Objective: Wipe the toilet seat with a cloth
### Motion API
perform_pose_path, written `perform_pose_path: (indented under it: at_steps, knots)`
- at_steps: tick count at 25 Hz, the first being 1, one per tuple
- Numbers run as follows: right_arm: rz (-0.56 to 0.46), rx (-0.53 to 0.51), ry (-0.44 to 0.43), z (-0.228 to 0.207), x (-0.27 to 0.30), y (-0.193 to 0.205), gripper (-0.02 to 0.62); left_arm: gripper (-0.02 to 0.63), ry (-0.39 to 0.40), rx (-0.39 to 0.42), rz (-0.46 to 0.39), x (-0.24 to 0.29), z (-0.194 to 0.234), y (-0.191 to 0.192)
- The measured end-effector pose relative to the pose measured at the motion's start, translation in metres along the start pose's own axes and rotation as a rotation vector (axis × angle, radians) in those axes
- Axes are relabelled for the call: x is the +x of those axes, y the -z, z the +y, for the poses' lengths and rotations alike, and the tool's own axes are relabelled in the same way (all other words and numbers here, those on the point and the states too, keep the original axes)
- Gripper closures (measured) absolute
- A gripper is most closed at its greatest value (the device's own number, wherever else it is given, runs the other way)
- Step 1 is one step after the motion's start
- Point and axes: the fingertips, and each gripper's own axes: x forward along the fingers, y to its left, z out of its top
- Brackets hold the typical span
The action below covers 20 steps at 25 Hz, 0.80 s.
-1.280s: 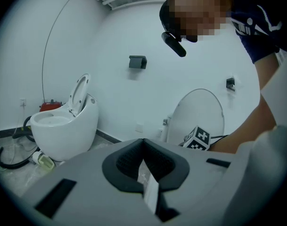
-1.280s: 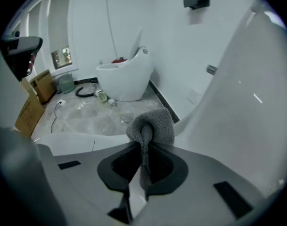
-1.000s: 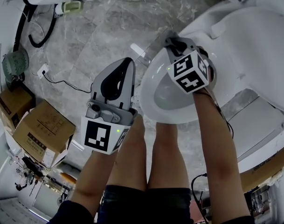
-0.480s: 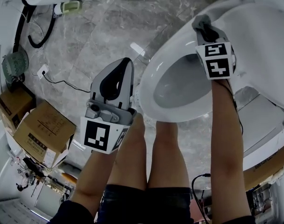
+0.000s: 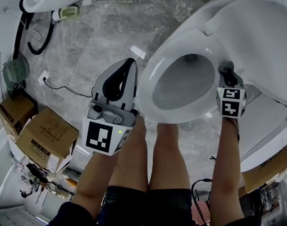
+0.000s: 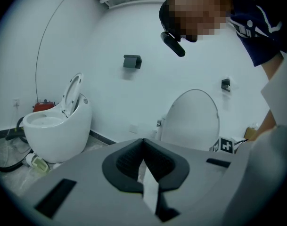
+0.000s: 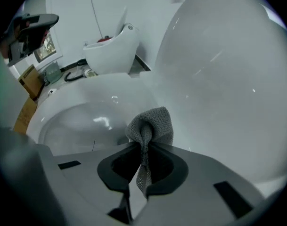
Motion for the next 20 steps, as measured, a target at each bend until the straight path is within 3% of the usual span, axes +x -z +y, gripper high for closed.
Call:
perform_pose_path:
  at_steps: [3, 5, 9, 14, 17, 20]
  knots:
    - [0.036, 0.018, 0.038, -0.004, -0.014, 0.036, 0.546, 0.594, 0.01, 0.005, 0.005, 0.0, -0.003, -0.001]
    - [0.027, 0.028, 0.052, -0.005, -0.012, 0.034, 0.546, 0.594, 0.018, 0.009, 0.007, 0.001, -0.006, 0.0]
    - [-0.049, 0.006, 0.009, 0.01, 0.014, -0.02, 0.547, 0.594, 0.03, 0.019, 0.004, 0.004, -0.011, -0.001]
    - [-0.143, -0.118, -0.114, 0.089, 0.041, -0.091, 0.548, 0.594, 0.033, 0.026, 0.009, -0.001, -0.013, 0.001]
    - [-0.184, -0.136, -0.158, 0.121, 0.039, -0.102, 0.548, 0.594, 0.036, 0.027, 0.018, -0.001, -0.017, 0.006]
    - [-0.15, -0.11, -0.121, 0.099, 0.044, -0.089, 0.548, 0.594, 0.047, 0.033, 0.017, 0.002, -0.022, 0.005]
